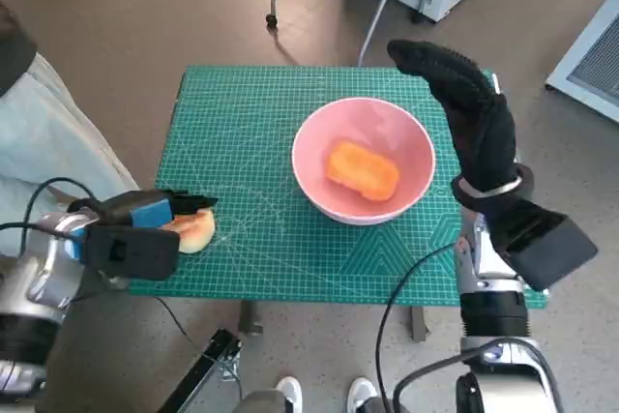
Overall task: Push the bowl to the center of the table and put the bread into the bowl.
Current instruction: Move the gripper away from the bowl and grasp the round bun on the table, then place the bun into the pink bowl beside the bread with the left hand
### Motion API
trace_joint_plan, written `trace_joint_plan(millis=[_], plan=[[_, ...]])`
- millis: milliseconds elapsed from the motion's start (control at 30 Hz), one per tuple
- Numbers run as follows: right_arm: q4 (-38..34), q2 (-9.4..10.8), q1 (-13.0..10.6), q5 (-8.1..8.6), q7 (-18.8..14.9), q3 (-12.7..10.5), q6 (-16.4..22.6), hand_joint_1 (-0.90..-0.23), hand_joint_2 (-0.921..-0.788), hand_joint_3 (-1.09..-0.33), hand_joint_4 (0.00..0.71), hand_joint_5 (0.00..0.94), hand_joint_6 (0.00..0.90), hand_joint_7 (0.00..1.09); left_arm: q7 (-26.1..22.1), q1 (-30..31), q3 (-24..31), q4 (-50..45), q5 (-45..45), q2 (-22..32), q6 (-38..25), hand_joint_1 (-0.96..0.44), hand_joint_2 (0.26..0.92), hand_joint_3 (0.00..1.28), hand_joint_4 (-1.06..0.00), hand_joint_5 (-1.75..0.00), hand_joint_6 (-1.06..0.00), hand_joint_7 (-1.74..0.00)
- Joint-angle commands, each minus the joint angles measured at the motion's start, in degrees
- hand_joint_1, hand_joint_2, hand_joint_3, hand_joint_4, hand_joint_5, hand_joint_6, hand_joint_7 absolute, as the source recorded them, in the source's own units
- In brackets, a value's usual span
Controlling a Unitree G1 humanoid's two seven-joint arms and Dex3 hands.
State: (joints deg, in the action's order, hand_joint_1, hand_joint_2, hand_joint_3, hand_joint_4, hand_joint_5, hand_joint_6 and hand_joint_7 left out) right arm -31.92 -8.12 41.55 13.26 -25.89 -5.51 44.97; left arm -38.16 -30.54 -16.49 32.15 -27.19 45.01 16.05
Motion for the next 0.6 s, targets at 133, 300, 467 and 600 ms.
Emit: trace_joint_plan(millis=[133, 300, 467, 600], plan=[[0.4, -0.4, -1.3, -0.59, 0.0, 0.2, -0.7, -0.681, -0.921, -0.810, 0.265, 0.002, -0.001, 0.73, 2.5, -3.6, -3.9, 9.9, -3.7, -1.7, 1.0, 0.00, 0.916, 0.04, -0.64, -0.15, -0.66, -0.23], [0.5, -0.4, -1.4, -0.48, -0.1, 0.2, -0.7, -0.681, -0.921, -0.810, 0.265, 0.003, -0.001, 0.73, 4.7, -4.6, -4.2, 11.9, -3.6, -0.8, 3.1, 0.00, 0.920, 0.19, -0.52, -1.10, -0.51, -1.16], [0.4, -0.4, -1.4, -0.46, -0.1, 0.2, -0.6, -0.675, -0.921, -0.810, 0.265, 0.003, -0.001, 0.73, 5.4, -4.9, -2.2, 11.0, -0.9, 0.4, 5.3, 0.00, 0.921, 0.17, -0.55, -1.25, -0.53, -1.27], [0.4, -0.4, -1.4, -0.42, -0.1, 0.3, -0.7, -0.671, -0.921, -0.810, 0.266, 0.003, -0.001, 0.73, 5.4, -4.7, 0.7, 8.2, 2.1, 1.4, 6.5, 0.00, 0.921, 0.14, -0.58, -1.25, -0.57, -1.25]])
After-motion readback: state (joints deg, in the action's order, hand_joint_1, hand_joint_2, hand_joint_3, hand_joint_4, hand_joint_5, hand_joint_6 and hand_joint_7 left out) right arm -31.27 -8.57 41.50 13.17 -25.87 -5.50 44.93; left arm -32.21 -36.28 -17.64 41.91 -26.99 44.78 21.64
